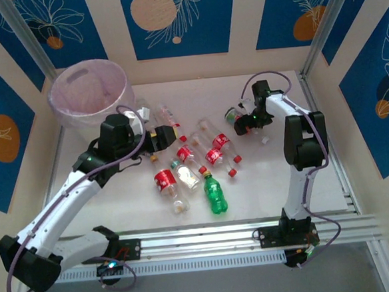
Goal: Put the plastic bottles in the bin
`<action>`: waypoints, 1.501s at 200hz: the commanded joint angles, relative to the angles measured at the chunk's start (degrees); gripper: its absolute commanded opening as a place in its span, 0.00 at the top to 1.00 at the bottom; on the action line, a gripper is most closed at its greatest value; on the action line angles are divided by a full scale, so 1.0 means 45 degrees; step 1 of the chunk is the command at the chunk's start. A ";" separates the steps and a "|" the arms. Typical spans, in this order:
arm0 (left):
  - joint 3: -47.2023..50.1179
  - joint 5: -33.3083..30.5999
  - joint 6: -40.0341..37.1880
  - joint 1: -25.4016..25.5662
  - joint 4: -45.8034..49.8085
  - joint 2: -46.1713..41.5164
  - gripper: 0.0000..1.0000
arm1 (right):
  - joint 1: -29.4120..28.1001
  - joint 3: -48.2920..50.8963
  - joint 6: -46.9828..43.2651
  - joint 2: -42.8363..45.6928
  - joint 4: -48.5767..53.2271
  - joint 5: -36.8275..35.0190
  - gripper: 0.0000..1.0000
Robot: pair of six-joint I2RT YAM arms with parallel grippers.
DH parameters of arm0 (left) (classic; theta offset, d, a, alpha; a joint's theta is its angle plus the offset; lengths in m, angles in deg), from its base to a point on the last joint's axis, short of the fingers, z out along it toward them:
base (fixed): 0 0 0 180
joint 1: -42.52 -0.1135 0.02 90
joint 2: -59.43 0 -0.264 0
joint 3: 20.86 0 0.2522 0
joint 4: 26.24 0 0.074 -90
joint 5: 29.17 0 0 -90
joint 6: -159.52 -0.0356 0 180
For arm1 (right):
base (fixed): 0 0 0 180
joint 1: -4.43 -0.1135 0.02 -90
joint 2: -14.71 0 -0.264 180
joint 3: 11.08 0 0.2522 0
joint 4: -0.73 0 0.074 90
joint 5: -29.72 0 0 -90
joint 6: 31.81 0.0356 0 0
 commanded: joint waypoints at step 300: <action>-0.0706 0.1929 0.2308 0.1355 -0.6791 0.4553 0.07 | -0.4286 0.7174 0.7278 1.0346 -0.5051 0.7045 0.48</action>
